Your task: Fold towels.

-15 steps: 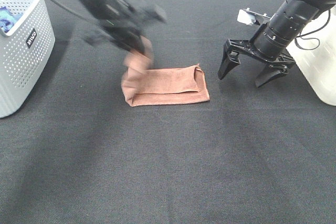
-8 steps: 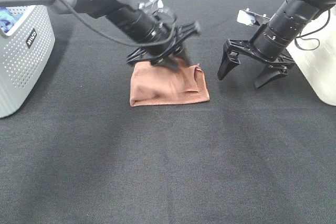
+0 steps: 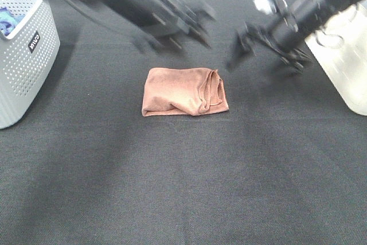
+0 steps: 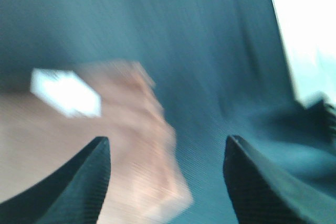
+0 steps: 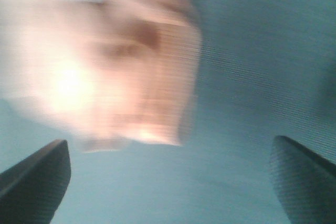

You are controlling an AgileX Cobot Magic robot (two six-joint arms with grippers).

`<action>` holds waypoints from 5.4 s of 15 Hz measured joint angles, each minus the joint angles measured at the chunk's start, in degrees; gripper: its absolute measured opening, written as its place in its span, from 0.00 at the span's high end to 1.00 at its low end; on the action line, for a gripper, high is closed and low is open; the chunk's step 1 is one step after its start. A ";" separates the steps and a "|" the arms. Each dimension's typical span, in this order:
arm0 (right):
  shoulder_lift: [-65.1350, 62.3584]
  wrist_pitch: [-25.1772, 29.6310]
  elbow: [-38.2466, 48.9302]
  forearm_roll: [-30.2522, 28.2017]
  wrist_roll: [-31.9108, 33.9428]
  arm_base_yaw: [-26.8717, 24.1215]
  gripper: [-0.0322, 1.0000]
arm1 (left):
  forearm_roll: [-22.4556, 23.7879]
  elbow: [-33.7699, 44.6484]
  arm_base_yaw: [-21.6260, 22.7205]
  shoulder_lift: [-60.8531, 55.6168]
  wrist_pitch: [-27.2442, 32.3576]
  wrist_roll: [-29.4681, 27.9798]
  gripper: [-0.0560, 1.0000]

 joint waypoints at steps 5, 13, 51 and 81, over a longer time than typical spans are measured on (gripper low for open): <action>0.74 -0.34 0.00 16.62 -10.37 7.79 0.04 | 4.53 0.00 7.62 -3.95 1.15 1.15 0.38; 8.42 -14.27 0.00 21.66 -16.27 7.10 0.04 | 6.25 0.00 10.26 -4.70 4.98 1.32 0.38; -93.97 10.37 60.85 -25.55 10.60 1.15 0.04 | 34.89 71.62 10.26 -114.82 35.47 -3.27 0.37; -118.32 5.73 63.94 -29.97 9.85 -6.88 0.04 | 31.57 79.58 22.69 -130.92 27.44 5.56 0.37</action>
